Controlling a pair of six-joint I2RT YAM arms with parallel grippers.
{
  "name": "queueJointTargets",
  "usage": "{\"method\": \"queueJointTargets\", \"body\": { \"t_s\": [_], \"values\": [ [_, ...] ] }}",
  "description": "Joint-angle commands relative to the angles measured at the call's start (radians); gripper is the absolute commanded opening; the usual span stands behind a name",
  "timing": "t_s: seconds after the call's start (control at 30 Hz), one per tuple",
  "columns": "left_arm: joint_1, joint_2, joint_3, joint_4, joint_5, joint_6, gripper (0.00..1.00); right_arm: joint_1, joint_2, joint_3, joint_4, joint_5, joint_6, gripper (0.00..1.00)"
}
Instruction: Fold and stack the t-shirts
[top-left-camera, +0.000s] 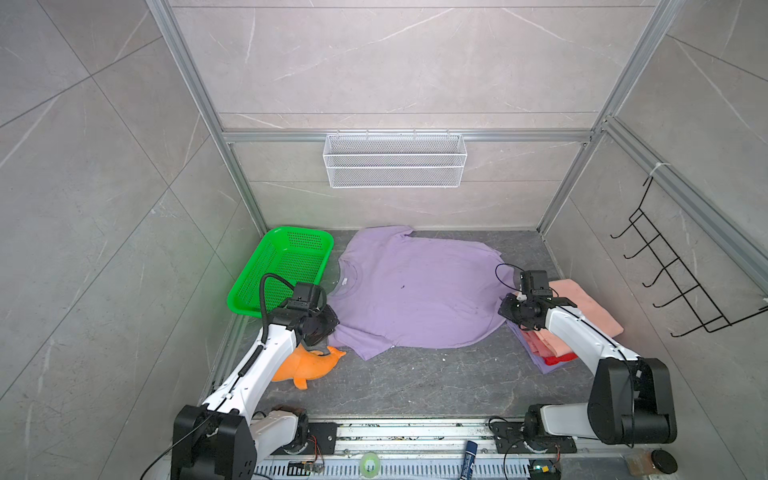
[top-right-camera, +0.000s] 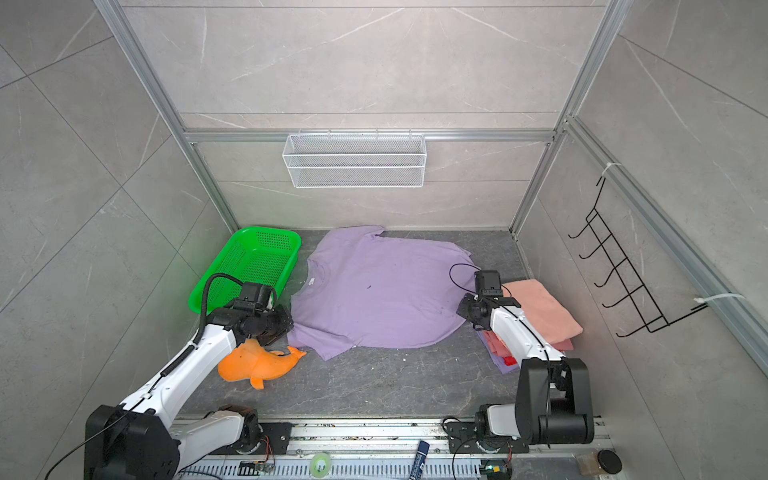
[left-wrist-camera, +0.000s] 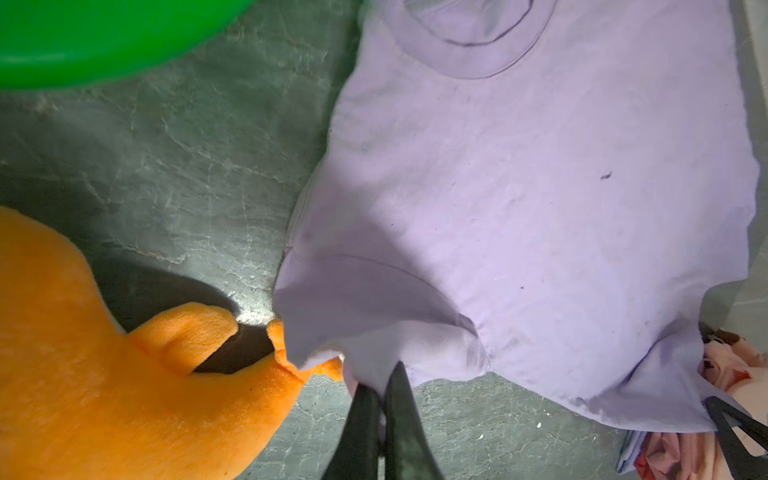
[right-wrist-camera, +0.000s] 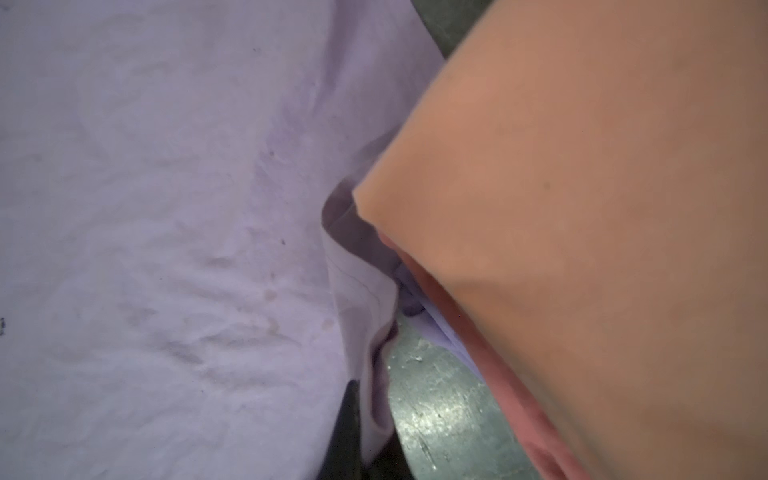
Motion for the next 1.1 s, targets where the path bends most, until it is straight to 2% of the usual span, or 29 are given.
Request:
{"method": "queueJointTargets", "body": {
  "t_s": [0.0,0.23,0.43,0.57,0.7,0.9,1.07],
  "values": [
    [-0.004,-0.004,0.029,0.008,0.039,-0.020,0.00,0.005,-0.008,-0.012,-0.018,0.038,0.041,0.00],
    [-0.003,0.103,0.214,0.012,0.056,0.073,0.00,0.005,0.000,0.043,-0.038,0.097,0.119,0.00],
    [-0.002,0.357,0.474,0.031,0.059,0.195,0.00,0.004,0.135,0.169,-0.094,0.188,0.219,0.00],
    [-0.002,0.521,0.607,0.039,0.075,0.223,0.00,0.001,0.270,0.269,-0.117,0.165,0.264,0.00],
    [0.000,0.634,0.737,0.035,0.032,0.254,0.00,0.000,0.365,0.366,-0.127,0.165,0.287,0.00],
    [0.005,0.755,0.908,-0.002,-0.041,0.276,0.00,-0.004,0.469,0.516,-0.219,0.195,0.280,0.00],
    [0.005,0.807,0.953,0.023,0.005,0.271,0.00,-0.014,0.512,0.569,-0.232,0.191,0.292,0.00]
  ]
}}
